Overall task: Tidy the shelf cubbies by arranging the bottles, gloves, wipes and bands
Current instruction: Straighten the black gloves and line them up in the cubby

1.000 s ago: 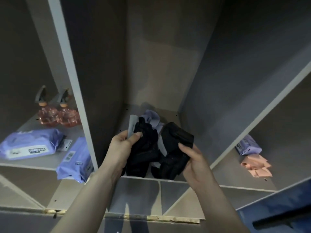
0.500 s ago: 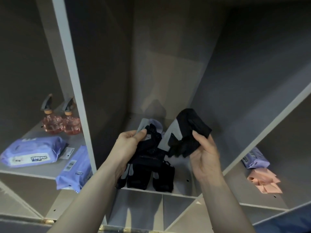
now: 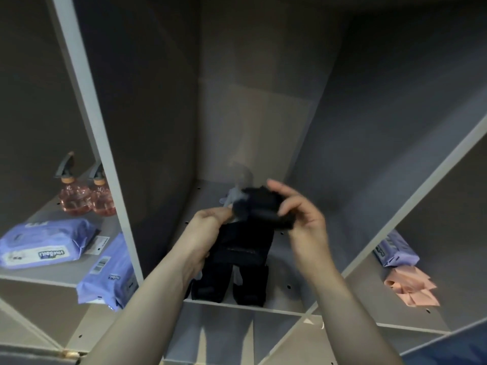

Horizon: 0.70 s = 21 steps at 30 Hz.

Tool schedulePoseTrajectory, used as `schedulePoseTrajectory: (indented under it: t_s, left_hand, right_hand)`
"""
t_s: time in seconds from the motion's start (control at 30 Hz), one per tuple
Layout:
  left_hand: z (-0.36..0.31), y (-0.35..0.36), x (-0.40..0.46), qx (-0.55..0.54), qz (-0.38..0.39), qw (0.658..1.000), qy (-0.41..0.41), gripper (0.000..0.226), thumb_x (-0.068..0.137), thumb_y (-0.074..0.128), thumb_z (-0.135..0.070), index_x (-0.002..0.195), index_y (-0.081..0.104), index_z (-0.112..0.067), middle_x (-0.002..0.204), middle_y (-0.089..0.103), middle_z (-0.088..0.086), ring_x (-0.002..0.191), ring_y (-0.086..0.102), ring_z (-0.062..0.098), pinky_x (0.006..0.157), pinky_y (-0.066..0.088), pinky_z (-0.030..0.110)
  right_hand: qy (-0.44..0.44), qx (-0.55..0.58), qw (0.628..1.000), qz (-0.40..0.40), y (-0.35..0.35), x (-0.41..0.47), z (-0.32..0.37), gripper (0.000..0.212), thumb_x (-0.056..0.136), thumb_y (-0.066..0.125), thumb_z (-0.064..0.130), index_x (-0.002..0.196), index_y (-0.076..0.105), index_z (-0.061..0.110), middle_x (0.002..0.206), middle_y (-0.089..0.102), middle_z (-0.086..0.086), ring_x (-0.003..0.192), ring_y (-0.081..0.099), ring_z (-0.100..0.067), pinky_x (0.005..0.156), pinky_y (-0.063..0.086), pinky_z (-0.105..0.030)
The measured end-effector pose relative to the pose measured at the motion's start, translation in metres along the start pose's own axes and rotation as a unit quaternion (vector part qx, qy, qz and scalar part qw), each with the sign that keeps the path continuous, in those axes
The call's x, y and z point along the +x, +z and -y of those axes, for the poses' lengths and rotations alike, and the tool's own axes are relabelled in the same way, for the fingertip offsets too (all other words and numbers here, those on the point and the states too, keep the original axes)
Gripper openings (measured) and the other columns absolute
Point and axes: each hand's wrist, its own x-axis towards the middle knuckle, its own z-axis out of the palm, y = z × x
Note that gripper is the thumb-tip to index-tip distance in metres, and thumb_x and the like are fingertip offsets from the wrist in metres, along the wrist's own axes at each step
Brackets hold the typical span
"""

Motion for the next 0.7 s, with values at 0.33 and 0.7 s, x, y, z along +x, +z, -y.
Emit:
schedulePoseTrajectory:
  t_s: [0.33,0.7]
  left_hand:
    - [0.034,-0.002,0.002,-0.073,0.055,0.995,-0.035,0.069,0.074,0.060,-0.066,0.117,0.067,-0.012,0.112,0.070,0.016,0.107,0.066,0.029,0.097,0.049,0.044]
    - [0.108,0.011,0.011,0.127,-0.003,0.992,-0.013,0.029,0.092,0.059,-0.034,0.096,0.067,-0.007,0.091,0.073,0.013,0.084,0.070,0.027,0.082,0.056,0.042]
  right_hand:
    - [0.039,-0.249,0.957,0.144,-0.017,-0.036,-0.023,0.061,0.073,0.045,-0.025,0.070,0.066,0.032,0.137,0.053,0.011,0.140,0.029,-0.004,0.114,0.023,-0.019]
    - [0.390,0.157,0.900,-0.116,-0.008,-0.099,-0.044,0.039,0.090,0.055,0.003,0.127,0.057,0.015,0.120,0.068,-0.010,0.110,0.065,-0.026,0.093,0.052,-0.042]
